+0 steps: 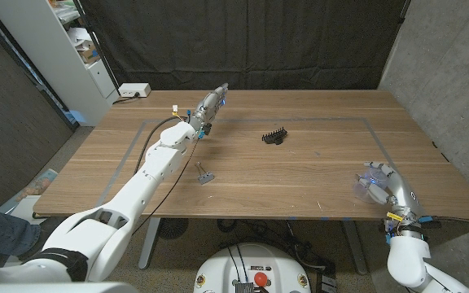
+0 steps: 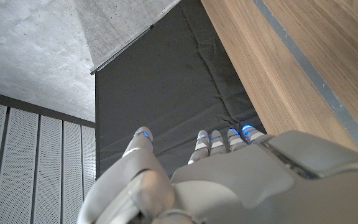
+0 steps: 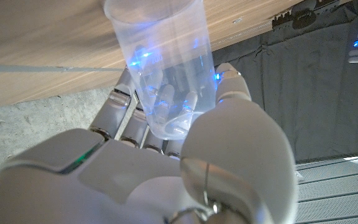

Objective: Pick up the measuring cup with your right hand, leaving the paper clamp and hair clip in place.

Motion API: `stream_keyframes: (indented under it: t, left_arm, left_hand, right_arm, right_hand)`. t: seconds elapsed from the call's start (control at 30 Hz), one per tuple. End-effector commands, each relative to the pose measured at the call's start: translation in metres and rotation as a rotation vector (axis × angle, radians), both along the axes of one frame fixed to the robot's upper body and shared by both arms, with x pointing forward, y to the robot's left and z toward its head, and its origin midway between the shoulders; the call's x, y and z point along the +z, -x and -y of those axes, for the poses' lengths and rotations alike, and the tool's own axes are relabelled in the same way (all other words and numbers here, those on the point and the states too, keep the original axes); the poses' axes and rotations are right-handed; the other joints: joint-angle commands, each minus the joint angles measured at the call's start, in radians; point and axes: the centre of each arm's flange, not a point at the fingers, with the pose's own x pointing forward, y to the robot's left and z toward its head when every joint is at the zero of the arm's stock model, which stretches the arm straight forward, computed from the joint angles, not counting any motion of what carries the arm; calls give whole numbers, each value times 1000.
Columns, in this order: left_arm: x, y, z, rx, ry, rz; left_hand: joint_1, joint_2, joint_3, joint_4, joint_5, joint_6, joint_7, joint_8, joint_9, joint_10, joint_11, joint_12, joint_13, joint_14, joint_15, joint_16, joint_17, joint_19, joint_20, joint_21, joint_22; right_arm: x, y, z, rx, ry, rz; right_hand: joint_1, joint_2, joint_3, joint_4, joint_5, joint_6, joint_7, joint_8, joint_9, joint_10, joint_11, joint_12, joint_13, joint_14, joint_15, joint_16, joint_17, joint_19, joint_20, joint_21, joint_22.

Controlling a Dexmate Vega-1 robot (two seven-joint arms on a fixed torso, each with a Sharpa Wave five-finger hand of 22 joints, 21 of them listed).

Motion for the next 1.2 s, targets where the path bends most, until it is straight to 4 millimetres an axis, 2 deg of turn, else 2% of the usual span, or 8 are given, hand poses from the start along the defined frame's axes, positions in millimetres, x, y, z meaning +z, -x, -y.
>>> stream_keyframes:
  t: [0.03,0.4,0.67,1.2]
  left_arm:
    - [-2,0,-2,-7,14,4]
    - [-4,2,-5,-10,23,15]
    - [-7,2,-11,-13,43,14]
    - [-8,5,-19,-23,54,26]
  left_hand:
    - [-1,4,0,-3,-4,2,-4,5,4,-2,0,8,2,-19,0,6,3,-48,6,-1,5]
    - [-2,5,-1,-4,-4,2,-4,5,4,-1,-1,8,2,-19,0,6,3,-48,6,-1,5]
    - [-2,5,-1,-5,-4,2,-5,5,4,-1,-1,8,2,-18,1,6,3,-48,7,-1,5]
    - [-2,6,-1,-6,-4,2,-5,5,4,-1,0,8,2,-20,0,6,3,-49,6,-1,5]
  right_arm:
    - [14,9,0,-4,12,19]
    - [28,19,1,-15,40,54]
    - [46,31,0,8,61,87]
    - [73,41,-2,46,81,106]
  right_hand:
    - [67,69,8,3,-8,-7,2,3,6,-5,0,8,7,14,-44,7,11,69,-56,8,2]
    - [69,72,9,6,-26,-10,4,10,15,0,-1,16,18,26,-44,9,26,70,-55,14,4]
    - [74,77,12,7,-41,-7,12,18,22,2,4,21,26,33,-45,9,38,74,-59,20,5]
    - [82,84,18,7,-68,-5,18,28,33,-4,10,27,40,39,-49,5,58,73,-64,29,6]
